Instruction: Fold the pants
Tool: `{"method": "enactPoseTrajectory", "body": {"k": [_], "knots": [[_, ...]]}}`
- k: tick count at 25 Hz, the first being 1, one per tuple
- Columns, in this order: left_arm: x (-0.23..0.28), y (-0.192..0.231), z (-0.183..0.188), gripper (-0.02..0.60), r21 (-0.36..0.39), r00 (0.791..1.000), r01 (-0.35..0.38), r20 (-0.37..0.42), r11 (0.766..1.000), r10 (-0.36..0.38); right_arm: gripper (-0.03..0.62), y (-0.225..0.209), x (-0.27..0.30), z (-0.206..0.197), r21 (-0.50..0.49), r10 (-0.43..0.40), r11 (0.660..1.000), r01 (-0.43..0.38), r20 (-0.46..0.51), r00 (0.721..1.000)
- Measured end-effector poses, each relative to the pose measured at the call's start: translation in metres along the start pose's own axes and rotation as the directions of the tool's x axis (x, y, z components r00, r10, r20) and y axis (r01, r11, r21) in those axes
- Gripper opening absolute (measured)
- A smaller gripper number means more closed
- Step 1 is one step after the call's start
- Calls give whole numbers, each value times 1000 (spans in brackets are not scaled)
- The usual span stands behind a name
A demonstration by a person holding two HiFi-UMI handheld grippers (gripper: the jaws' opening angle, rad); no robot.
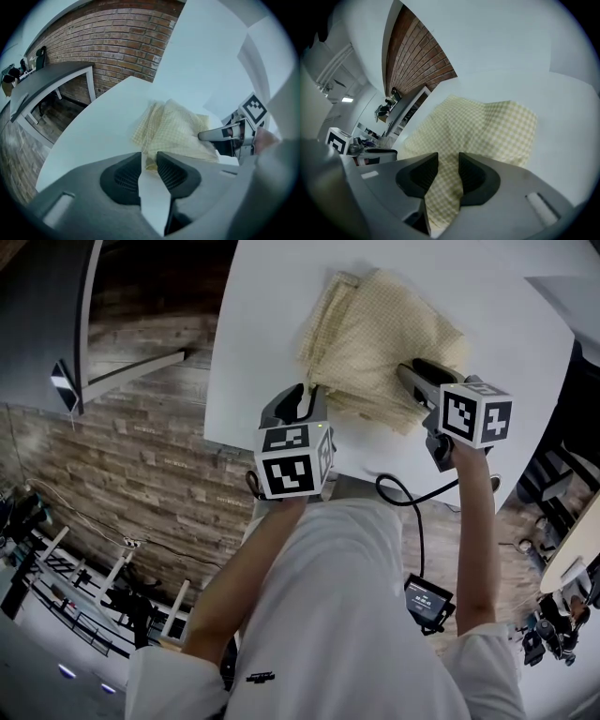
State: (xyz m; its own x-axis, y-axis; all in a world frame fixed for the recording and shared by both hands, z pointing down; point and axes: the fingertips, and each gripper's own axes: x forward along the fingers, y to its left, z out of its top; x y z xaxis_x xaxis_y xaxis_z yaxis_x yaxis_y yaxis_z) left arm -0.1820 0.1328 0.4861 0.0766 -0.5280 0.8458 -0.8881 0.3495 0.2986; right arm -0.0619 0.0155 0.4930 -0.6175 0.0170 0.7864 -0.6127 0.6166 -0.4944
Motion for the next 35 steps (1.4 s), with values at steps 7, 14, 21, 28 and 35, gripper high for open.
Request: {"method": "enactPoseTrajectory", "body": {"k": [7, 14, 21, 28, 35], "knots": [[-28, -12, 7, 88, 83, 999, 51, 8, 995, -52, 61, 18, -29, -1, 33, -54, 998, 52, 75, 996], [-50, -23, 17, 5, 122, 993, 100, 49, 987, -106, 8, 35, -53, 7, 54, -82, 996, 74, 176, 981], [-88, -44, 39, 5, 230, 982, 100, 133, 968, -133, 8, 59, -91, 8, 75, -77, 995, 60, 257, 963], [-127, -80, 45, 4, 297, 948, 235, 141, 925, -286, 8, 89, -133, -1, 54, -84, 996, 70, 358, 930], [-171, -128, 39, 3, 380, 910, 301, 161, 875, -383, 8, 116, -200, -10, -5, -61, 997, 72, 483, 873]]}}
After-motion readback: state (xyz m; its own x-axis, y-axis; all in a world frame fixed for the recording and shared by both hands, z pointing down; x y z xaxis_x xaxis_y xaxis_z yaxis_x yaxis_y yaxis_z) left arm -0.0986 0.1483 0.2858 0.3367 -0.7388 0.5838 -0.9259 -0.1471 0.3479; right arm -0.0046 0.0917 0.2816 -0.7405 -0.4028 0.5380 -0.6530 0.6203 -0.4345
